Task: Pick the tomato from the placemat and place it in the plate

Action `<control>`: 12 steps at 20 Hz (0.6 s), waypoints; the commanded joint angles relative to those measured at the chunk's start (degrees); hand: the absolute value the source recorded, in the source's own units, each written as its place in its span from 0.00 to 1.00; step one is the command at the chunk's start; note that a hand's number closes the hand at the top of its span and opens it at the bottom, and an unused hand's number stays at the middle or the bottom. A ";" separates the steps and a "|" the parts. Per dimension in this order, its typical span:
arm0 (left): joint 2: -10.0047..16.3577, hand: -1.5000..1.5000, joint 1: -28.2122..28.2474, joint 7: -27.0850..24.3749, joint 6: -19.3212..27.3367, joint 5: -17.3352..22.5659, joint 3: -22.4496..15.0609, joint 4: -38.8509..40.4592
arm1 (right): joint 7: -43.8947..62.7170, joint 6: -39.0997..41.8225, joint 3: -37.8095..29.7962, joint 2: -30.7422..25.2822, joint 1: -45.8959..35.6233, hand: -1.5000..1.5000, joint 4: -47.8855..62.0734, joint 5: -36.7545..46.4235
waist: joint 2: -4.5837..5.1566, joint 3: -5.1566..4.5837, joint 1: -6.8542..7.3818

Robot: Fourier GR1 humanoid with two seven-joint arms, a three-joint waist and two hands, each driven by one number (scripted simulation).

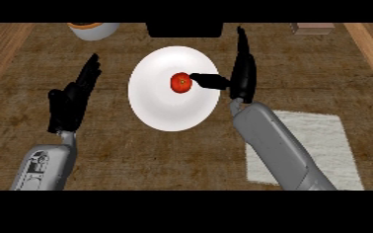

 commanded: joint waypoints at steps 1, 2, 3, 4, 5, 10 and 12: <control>-0.33 0.50 -0.91 -2.20 0.94 -0.63 1.26 3.94 | -3.58 2.91 -2.41 -6.19 9.54 0.00 -11.45 -2.69 | 0.01 -0.02 -1.09; 0.84 0.50 1.26 1.13 -1.38 0.56 0.60 -1.18 | -5.41 2.31 -2.23 -6.11 14.24 0.00 -12.26 -2.88 | -0.06 0.01 -0.55; -1.27 0.50 0.04 1.55 1.15 -1.25 -0.77 -1.26 | -3.26 5.44 -2.33 -8.97 15.61 0.00 -17.22 -3.63 | -0.14 -0.01 -0.88; -1.10 0.50 -1.32 1.39 0.93 -1.05 -0.05 0.06 | -4.00 6.27 -2.43 -9.30 17.75 0.00 -18.52 -3.35 | -0.01 -0.02 -0.62; 1.40 0.50 1.93 -2.78 -1.78 1.14 2.24 0.84 | -9.26 7.74 -3.05 -10.61 22.85 0.00 -20.70 -6.64 | 0.00 0.00 -0.83; 0.97 0.50 -3.41 0.01 -1.54 0.01 2.28 2.57 | -7.37 15.66 -9.01 -17.79 25.80 0.00 -27.31 -8.58 | 0.12 -0.01 -0.56; -0.66 0.50 -0.97 1.15 -1.13 -0.36 1.00 -0.79 | -12.88 16.14 -10.71 -15.36 29.75 0.00 -25.41 -9.12 | 0.14 0.00 -0.07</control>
